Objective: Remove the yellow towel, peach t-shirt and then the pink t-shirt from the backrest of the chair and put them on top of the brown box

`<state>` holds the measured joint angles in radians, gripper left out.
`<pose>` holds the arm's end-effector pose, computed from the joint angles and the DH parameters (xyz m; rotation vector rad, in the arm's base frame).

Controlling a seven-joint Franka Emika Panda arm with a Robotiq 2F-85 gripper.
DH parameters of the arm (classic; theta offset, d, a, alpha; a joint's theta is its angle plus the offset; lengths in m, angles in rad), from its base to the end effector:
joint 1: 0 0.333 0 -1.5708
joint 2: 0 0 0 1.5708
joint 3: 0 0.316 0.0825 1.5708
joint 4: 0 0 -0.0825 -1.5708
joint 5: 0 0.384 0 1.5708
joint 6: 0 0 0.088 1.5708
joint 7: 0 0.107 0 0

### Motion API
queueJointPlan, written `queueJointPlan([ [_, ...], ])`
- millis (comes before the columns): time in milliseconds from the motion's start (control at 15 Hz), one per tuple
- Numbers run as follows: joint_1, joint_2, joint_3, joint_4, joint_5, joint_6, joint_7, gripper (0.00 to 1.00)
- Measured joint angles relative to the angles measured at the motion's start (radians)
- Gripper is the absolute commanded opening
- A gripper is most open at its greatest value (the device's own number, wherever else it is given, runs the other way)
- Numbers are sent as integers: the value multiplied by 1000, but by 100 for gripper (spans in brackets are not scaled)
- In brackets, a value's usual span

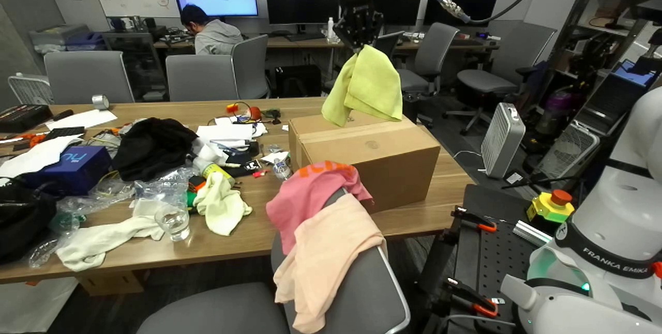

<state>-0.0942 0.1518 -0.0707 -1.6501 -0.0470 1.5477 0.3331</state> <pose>0.5719 -0.0981 0.4999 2.9474 -0.7426 -0.3791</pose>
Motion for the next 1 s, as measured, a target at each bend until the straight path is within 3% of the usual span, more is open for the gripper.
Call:
queueJointPlan([
  [133, -19, 29, -20, 32, 52, -36, -5, 3],
  [333, -40, 58, -50, 62, 70, -2, 12, 3],
  [867, -46, 63, -107, 49, -35, 364, 176, 3],
  [933, -46, 63, -110, 42, -62, 408, 202, 36],
  [1000, -45, 63, -114, 34, -96, 452, 232, 37],
])
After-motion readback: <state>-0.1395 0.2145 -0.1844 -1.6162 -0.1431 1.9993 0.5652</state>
